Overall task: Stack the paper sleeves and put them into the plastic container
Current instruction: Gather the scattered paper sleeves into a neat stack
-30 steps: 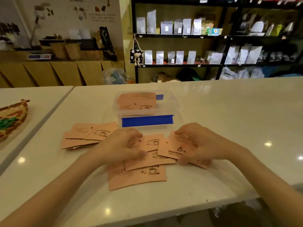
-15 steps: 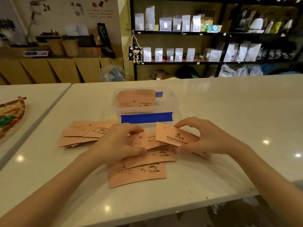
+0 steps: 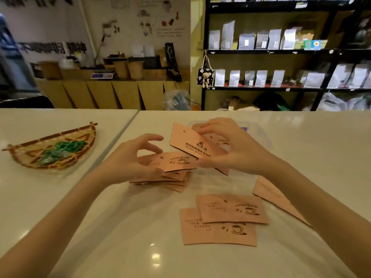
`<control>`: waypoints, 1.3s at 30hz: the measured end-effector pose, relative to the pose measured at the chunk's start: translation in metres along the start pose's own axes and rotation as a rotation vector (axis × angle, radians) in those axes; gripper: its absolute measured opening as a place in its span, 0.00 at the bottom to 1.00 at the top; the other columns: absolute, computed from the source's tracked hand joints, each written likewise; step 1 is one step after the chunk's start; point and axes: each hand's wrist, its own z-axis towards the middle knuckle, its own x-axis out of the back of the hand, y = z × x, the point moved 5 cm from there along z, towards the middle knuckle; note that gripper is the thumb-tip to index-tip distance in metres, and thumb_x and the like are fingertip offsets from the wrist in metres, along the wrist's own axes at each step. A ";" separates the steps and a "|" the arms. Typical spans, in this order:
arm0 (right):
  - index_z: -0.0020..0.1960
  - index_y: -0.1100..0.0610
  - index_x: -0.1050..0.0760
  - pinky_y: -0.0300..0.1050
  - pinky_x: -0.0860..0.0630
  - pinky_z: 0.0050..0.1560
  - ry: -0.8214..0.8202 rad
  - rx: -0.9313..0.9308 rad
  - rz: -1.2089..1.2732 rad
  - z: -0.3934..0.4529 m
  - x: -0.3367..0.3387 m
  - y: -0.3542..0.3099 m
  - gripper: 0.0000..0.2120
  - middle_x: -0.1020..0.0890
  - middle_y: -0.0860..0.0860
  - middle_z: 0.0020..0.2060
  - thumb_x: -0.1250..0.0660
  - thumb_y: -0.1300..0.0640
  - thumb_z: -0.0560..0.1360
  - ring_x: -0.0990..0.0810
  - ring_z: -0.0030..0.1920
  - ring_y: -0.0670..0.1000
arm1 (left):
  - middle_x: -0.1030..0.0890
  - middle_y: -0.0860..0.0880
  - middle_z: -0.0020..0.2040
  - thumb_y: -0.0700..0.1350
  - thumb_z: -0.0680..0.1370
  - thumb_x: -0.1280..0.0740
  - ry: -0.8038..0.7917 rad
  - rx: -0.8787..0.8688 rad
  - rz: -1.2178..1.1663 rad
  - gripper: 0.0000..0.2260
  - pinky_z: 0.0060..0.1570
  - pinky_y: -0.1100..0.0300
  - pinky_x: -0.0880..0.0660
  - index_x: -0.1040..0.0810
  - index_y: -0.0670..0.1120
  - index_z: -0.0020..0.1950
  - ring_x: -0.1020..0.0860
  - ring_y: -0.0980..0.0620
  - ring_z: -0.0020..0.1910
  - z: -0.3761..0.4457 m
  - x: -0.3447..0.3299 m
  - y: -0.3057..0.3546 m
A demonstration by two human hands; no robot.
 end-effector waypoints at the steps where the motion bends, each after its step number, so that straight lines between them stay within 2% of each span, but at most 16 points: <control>1: 0.63 0.47 0.31 0.38 0.44 0.63 -0.010 0.000 -0.020 0.009 -0.006 -0.002 0.29 0.31 0.43 0.63 0.28 0.45 0.64 0.38 0.63 0.42 | 0.24 0.59 0.54 0.49 0.64 0.26 0.009 0.014 -0.012 0.31 0.52 0.65 0.36 0.37 0.62 0.61 0.31 0.57 0.57 0.002 -0.001 -0.007; 4: 0.63 0.48 0.32 0.40 0.47 0.63 -0.055 0.015 -0.094 0.030 -0.028 -0.007 0.30 0.32 0.45 0.66 0.29 0.41 0.64 0.41 0.67 0.45 | 0.27 0.64 0.50 0.47 0.63 0.24 0.026 0.021 -0.052 0.35 0.42 0.75 0.33 0.37 0.58 0.65 0.29 0.62 0.53 0.005 -0.008 -0.019; 6: 0.64 0.47 0.33 0.42 0.48 0.65 -0.081 0.037 -0.167 0.040 -0.044 -0.007 0.32 0.33 0.46 0.67 0.31 0.38 0.64 0.43 0.69 0.46 | 0.29 0.67 0.48 0.48 0.61 0.23 0.034 0.009 -0.095 0.35 0.40 0.77 0.32 0.36 0.59 0.63 0.27 0.64 0.50 0.006 -0.012 -0.025; 8: 0.65 0.47 0.33 0.46 0.50 0.68 -0.109 0.048 -0.227 0.045 -0.058 -0.005 0.32 0.34 0.46 0.68 0.33 0.36 0.64 0.45 0.70 0.47 | 0.27 0.65 0.50 0.52 0.60 0.23 0.034 0.002 -0.118 0.36 0.45 0.74 0.30 0.38 0.62 0.63 0.26 0.62 0.52 0.006 -0.015 -0.031; 11: 0.65 0.47 0.33 0.49 0.54 0.70 -0.163 0.047 -0.325 0.047 -0.076 0.001 0.32 0.36 0.46 0.70 0.34 0.36 0.64 0.48 0.71 0.48 | 0.29 0.56 0.56 0.48 0.61 0.23 0.013 0.084 -0.136 0.44 0.57 0.59 0.28 0.46 0.57 0.70 0.27 0.54 0.57 0.008 -0.018 -0.044; 14: 0.65 0.48 0.34 0.54 0.59 0.71 -0.207 0.067 -0.416 0.047 -0.086 0.008 0.32 0.37 0.48 0.70 0.37 0.34 0.66 0.50 0.72 0.50 | 0.32 0.53 0.66 0.51 0.60 0.23 -0.010 0.172 -0.149 0.48 0.62 0.49 0.29 0.50 0.57 0.71 0.30 0.48 0.64 0.008 -0.022 -0.053; 16: 0.66 0.49 0.34 0.56 0.62 0.71 -0.229 0.085 -0.467 0.047 -0.089 0.011 0.33 0.38 0.50 0.71 0.41 0.33 0.67 0.52 0.73 0.51 | 0.36 0.52 0.70 0.53 0.60 0.23 -0.022 0.155 -0.103 0.47 0.65 0.49 0.32 0.48 0.56 0.71 0.36 0.50 0.68 0.008 -0.021 -0.053; 20: 0.68 0.50 0.37 0.57 0.65 0.70 -0.251 0.096 -0.482 0.041 -0.089 0.012 0.36 0.42 0.51 0.73 0.43 0.31 0.67 0.56 0.74 0.50 | 0.40 0.54 0.72 0.57 0.62 0.26 -0.039 0.050 0.071 0.39 0.69 0.54 0.45 0.40 0.56 0.68 0.47 0.55 0.72 0.003 -0.022 -0.041; 24: 0.69 0.48 0.39 0.51 0.60 0.71 -0.223 0.050 -0.397 0.026 -0.067 0.012 0.34 0.43 0.47 0.73 0.41 0.33 0.67 0.54 0.73 0.47 | 0.38 0.55 0.71 0.68 0.59 0.36 0.016 -0.062 0.096 0.37 0.69 0.56 0.46 0.34 0.57 0.65 0.48 0.58 0.71 -0.002 -0.028 -0.015; 27: 0.67 0.46 0.36 0.51 0.50 0.72 -0.199 -0.003 -0.267 0.002 -0.044 0.015 0.31 0.38 0.44 0.71 0.37 0.36 0.67 0.47 0.72 0.45 | 0.36 0.57 0.69 0.68 0.60 0.39 0.054 -0.166 0.103 0.33 0.66 0.60 0.45 0.31 0.57 0.63 0.46 0.62 0.68 -0.010 -0.036 0.011; 29: 0.64 0.45 0.33 0.46 0.40 0.69 -0.172 -0.041 -0.153 -0.019 -0.029 0.019 0.28 0.32 0.42 0.67 0.34 0.39 0.67 0.39 0.67 0.42 | 0.36 0.61 0.67 0.68 0.61 0.39 0.013 -0.229 0.106 0.31 0.64 0.65 0.45 0.31 0.59 0.62 0.47 0.68 0.65 -0.016 -0.046 0.028; 31: 0.62 0.43 0.31 0.40 0.36 0.64 -0.186 -0.105 -0.090 -0.042 -0.019 0.027 0.25 0.30 0.38 0.61 0.32 0.40 0.66 0.35 0.63 0.39 | 0.42 0.70 0.64 0.69 0.61 0.36 -0.099 -0.261 0.107 0.33 0.63 0.68 0.47 0.35 0.61 0.64 0.51 0.75 0.63 -0.025 -0.060 0.041; 33: 0.60 0.41 0.31 0.38 0.36 0.62 -0.231 -0.184 -0.060 -0.062 -0.014 0.037 0.26 0.31 0.38 0.61 0.31 0.40 0.64 0.35 0.62 0.38 | 0.52 0.76 0.61 0.70 0.60 0.36 -0.228 -0.249 0.099 0.40 0.64 0.68 0.51 0.45 0.62 0.69 0.58 0.81 0.60 -0.035 -0.075 0.047; 36: 0.63 0.42 0.33 0.41 0.40 0.68 -0.297 -0.252 -0.092 -0.082 -0.016 0.051 0.31 0.36 0.40 0.67 0.30 0.38 0.62 0.42 0.67 0.40 | 0.63 0.75 0.63 0.71 0.60 0.37 -0.313 -0.248 0.159 0.47 0.65 0.69 0.59 0.59 0.61 0.71 0.66 0.79 0.59 -0.046 -0.090 0.048; 38: 0.65 0.43 0.35 0.45 0.45 0.71 -0.317 -0.267 -0.125 -0.090 -0.022 0.057 0.35 0.42 0.39 0.71 0.30 0.36 0.61 0.49 0.71 0.41 | 0.63 0.68 0.69 0.72 0.60 0.39 -0.254 -0.305 0.279 0.47 0.64 0.68 0.65 0.59 0.59 0.71 0.69 0.73 0.63 -0.051 -0.092 0.050; 39: 0.66 0.42 0.36 0.46 0.47 0.72 -0.316 -0.265 -0.141 -0.092 -0.025 0.059 0.36 0.44 0.39 0.72 0.30 0.35 0.61 0.52 0.71 0.40 | 0.62 0.66 0.70 0.73 0.60 0.40 -0.208 -0.350 0.341 0.45 0.63 0.69 0.69 0.55 0.59 0.71 0.71 0.71 0.64 -0.052 -0.092 0.052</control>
